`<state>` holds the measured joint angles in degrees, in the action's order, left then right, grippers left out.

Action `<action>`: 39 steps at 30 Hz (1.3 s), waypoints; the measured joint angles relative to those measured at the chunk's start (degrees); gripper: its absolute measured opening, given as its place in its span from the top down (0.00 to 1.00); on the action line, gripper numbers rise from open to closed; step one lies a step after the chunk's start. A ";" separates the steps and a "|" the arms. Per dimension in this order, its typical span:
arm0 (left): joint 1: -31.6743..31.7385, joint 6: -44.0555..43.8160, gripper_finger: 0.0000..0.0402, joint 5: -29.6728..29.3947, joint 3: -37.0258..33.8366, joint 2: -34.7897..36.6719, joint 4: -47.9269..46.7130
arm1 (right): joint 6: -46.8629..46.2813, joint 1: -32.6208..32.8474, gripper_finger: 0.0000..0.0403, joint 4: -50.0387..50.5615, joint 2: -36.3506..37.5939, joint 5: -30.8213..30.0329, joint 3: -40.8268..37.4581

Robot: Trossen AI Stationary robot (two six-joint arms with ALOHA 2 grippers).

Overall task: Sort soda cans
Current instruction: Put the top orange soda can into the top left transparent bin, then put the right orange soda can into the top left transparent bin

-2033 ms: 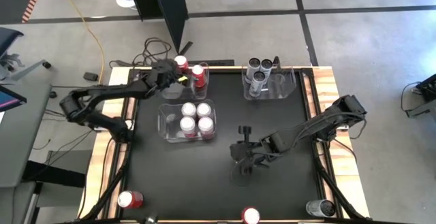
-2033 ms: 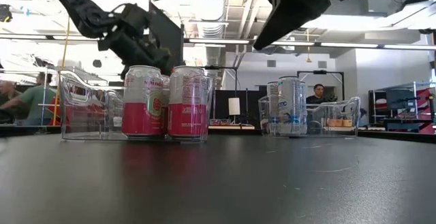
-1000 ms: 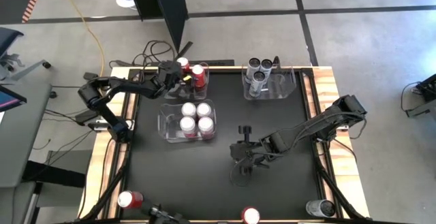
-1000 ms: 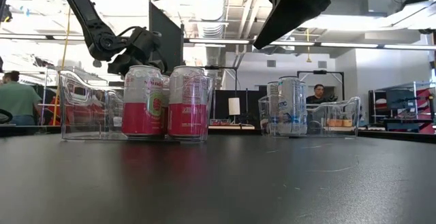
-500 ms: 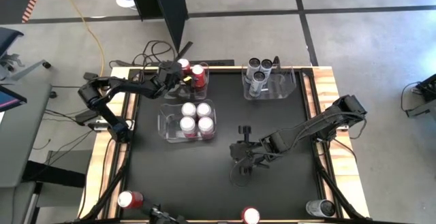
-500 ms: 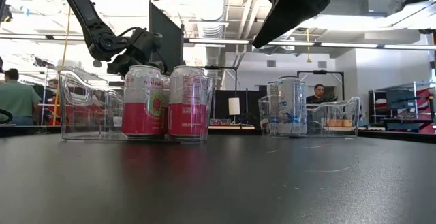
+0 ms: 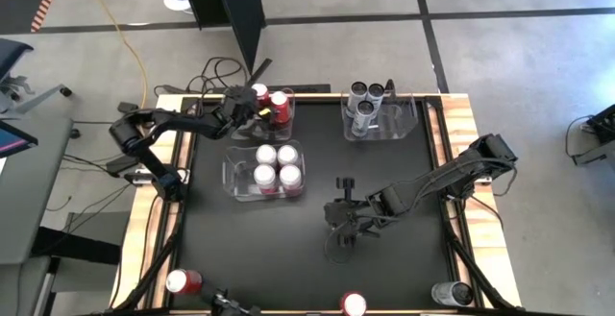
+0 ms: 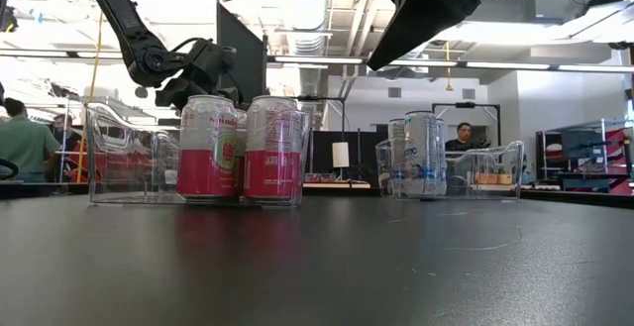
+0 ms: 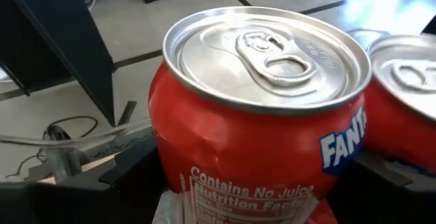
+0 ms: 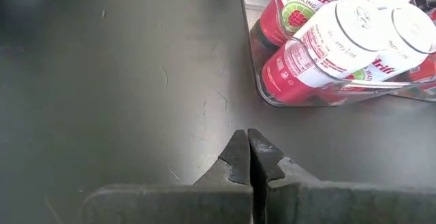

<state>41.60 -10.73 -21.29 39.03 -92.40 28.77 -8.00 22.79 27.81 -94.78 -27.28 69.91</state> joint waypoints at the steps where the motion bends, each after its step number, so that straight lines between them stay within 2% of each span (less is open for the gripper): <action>1: -0.02 -0.01 0.18 0.04 0.00 0.23 -0.04 | -0.21 0.00 0.99 0.02 0.00 0.01 0.00; 6: -0.04 -0.01 0.15 0.27 0.00 1.94 -2.13 | -0.56 0.09 0.99 0.23 0.00 0.17 0.00; 14: -0.04 -0.45 0.02 0.23 0.02 3.70 -4.19 | -0.56 0.07 0.99 0.20 0.00 0.21 0.00; 24: -0.04 -0.95 0.01 -0.27 0.02 5.41 -3.47 | -0.69 0.07 0.99 0.02 -0.01 0.21 0.00; 28: -0.12 0.40 0.01 -0.41 0.02 10.17 -3.73 | -0.62 0.07 0.99 0.03 -0.02 0.21 0.00; 33: -1.40 3.90 0.01 -0.21 0.02 19.43 -5.44 | 0.53 0.07 0.99 0.00 -0.02 0.19 0.00; 39: -6.02 7.97 0.01 4.87 0.02 30.12 -11.87 | 1.89 -0.54 0.99 -0.84 -0.01 0.14 0.00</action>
<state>35.58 -2.76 -16.42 39.05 -62.27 16.90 -6.11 22.24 26.97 -94.79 -27.14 69.91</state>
